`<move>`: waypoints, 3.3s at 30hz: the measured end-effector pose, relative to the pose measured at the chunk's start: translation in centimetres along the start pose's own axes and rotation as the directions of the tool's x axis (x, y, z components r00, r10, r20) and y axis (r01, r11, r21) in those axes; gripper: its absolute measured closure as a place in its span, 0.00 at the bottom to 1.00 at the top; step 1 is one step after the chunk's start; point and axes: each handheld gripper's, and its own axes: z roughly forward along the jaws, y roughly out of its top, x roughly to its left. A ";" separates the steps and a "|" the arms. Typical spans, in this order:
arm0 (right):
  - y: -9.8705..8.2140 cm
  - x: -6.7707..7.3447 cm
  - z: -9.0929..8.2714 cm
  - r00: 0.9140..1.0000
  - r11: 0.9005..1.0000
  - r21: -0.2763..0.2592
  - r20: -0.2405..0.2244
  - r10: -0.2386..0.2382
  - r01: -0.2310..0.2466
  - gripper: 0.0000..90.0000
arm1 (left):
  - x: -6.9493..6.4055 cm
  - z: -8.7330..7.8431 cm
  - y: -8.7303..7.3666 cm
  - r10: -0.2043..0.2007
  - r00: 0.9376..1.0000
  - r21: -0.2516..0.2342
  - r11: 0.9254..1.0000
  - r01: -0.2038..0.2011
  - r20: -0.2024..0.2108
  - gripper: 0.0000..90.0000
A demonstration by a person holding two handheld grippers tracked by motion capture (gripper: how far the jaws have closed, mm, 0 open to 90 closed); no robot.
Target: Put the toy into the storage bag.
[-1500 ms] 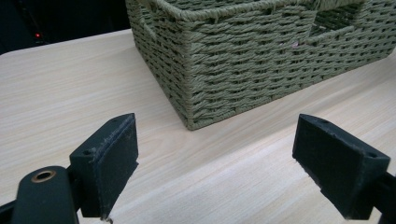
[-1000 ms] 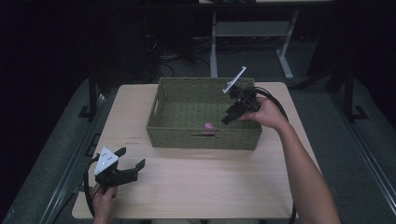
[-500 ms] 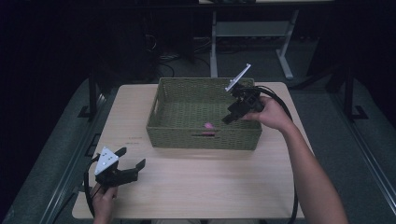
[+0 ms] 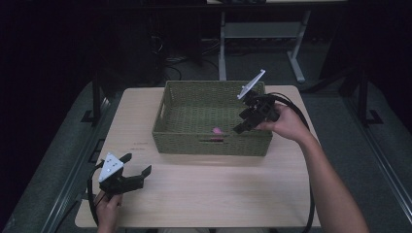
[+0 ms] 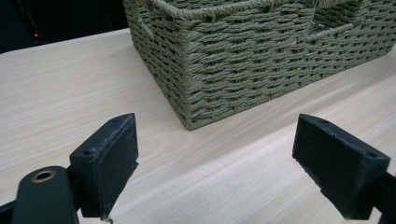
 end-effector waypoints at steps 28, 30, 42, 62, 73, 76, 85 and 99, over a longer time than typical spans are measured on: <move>-3.5 4.3 -0.9 0.999 0.997 -0.058 -0.005 -0.050 0.050 0.31 | -0.1 0.0 0.0 0.002 1.000 0.003 1.000 -0.002 0.000 0.15; -3.9 4.6 -0.9 0.999 0.997 -0.063 -0.005 -0.052 0.051 0.31 | -0.1 0.0 0.0 0.003 1.000 0.002 1.000 -0.003 -0.001 0.15; -6.1 5.4 -0.3 0.999 0.997 -0.072 -0.006 -0.039 0.038 0.31 | -0.1 0.0 0.0 0.003 1.000 0.002 1.000 -0.003 -0.001 0.15; -10.1 5.9 1.6 1.000 0.998 -0.058 -0.005 0.004 -0.004 0.31 | -0.2 -0.1 0.0 0.004 1.000 0.002 1.000 -0.004 -0.002 0.15; -11.8 5.8 2.9 0.999 0.998 -0.046 -0.009 0.031 -0.032 0.31 | -0.1 -0.1 0.0 0.008 1.000 0.002 1.000 -0.008 -0.004 0.15; -12.2 5.9 3.1 1.000 0.998 -0.047 -0.008 0.029 -0.029 0.31 | -0.2 -0.2 -0.1 0.012 1.000 0.002 1.000 -0.012 -0.005 0.15; -13.2 5.9 3.9 0.999 0.998 -0.035 0.002 0.049 -0.049 0.31 | -0.1 -0.3 -0.1 0.010 1.000 0.003 1.000 -0.010 -0.007 0.15; -15.3 6.3 4.3 0.996 0.995 -0.038 0.011 0.093 -0.093 0.30 | -0.1 -0.2 -0.1 0.005 1.000 0.001 1.000 -0.005 -0.006 0.15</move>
